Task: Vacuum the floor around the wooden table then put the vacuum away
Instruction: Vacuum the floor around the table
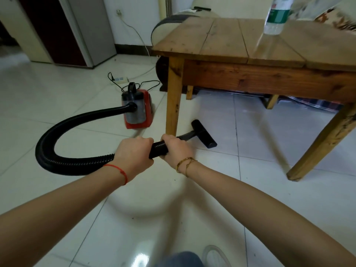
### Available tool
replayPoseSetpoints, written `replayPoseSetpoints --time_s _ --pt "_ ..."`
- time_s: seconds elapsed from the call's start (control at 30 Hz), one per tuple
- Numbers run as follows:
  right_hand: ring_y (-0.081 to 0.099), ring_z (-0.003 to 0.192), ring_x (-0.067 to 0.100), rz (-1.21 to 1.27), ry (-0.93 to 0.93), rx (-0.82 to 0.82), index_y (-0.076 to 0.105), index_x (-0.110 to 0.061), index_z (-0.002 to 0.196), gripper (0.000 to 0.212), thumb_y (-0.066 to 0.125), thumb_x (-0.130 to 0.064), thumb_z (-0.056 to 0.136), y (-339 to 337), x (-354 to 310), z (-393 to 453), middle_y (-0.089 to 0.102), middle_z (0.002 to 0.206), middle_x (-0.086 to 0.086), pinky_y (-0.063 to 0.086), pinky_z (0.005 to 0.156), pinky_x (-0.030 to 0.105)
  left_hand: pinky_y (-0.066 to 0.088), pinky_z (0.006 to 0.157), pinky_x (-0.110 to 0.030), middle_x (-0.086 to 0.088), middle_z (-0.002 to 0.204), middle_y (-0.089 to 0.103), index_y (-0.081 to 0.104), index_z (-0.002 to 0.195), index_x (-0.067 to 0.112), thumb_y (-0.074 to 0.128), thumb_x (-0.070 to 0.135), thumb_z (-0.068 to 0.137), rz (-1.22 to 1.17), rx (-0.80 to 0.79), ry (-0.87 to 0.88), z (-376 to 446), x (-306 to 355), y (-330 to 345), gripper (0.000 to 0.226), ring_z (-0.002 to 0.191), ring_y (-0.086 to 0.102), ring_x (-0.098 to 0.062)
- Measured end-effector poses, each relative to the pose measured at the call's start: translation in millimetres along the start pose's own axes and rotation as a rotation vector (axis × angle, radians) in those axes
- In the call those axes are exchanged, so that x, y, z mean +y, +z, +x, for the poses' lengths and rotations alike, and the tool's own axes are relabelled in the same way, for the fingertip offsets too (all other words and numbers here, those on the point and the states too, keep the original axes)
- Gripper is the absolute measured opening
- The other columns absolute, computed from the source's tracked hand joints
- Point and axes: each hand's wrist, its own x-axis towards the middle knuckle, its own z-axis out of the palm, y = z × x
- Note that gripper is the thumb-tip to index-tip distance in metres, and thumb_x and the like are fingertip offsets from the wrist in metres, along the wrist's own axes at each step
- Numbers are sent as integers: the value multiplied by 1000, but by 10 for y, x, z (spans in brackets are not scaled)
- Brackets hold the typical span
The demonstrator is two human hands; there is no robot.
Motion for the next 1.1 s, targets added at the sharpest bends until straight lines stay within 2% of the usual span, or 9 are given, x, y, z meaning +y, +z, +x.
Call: replayPoseSetpoints --time_s 0.1,0.23,0.3,0.43,0.53,0.6,0.73,0.87,1.1 --pt "64 85 29 -1 -9 17 51 -13 100 24 65 -25 84 -2 -74 -37 62 101 6 53 67 36 38 61 -27 -2 92 63 55 103 21 57 26 81 2 -4 -7 -79 -40 -34 23 82 62 -25" --pt "63 86 28 15 20 21 51 -12 98 25 66 -26 84 19 41 -57 62 100 7 53 68 36 38 58 -27 1 85 61 55 100 22 56 26 81 -4 13 10 -17 60 9 20 66 48 -20" --pt "63 84 27 13 51 37 51 -14 96 26 68 -28 82 15 182 -68 62 98 6 54 66 36 38 57 -27 1 81 60 54 99 22 56 25 81 -10 16 40 75 170 46 18 64 47 -20" --pt "61 86 26 -7 119 50 50 -12 97 28 70 -24 81 -80 590 -91 61 99 7 53 66 34 38 55 -28 2 76 58 54 101 21 54 23 82 -55 15 120 351 515 104 18 69 59 -21" --pt "61 86 26 -24 187 72 50 -12 97 25 68 -21 82 -187 973 -113 61 99 8 55 69 38 36 54 -27 5 68 46 54 100 21 55 24 85 -65 34 158 605 845 115 15 61 51 -20" --pt "61 85 26 -29 236 74 50 -11 96 23 67 -20 83 -283 1245 -128 61 100 8 55 69 38 37 55 -28 4 71 49 54 101 20 55 22 86 -85 27 192 783 1083 99 16 62 50 -20" --pt "62 82 26 -43 340 87 51 -13 98 22 66 -17 83 -528 1757 -169 60 101 6 49 64 30 38 59 -28 -1 89 63 53 108 18 54 18 87 -133 -42 269 1115 1572 14 21 75 61 -22" --pt "63 83 26 -51 413 67 53 -12 100 23 66 -14 82 -782 2061 -242 61 102 6 47 66 28 37 62 -30 -4 99 64 51 113 15 53 17 88 -177 -77 321 1310 1928 -93 24 85 64 -25" --pt "63 85 28 -11 458 -45 54 -11 101 23 65 -12 82 -1271 2076 -231 59 106 8 48 74 28 35 62 -28 -6 103 63 52 112 13 54 16 88 -238 -211 354 1490 2032 -512 25 89 64 -25"
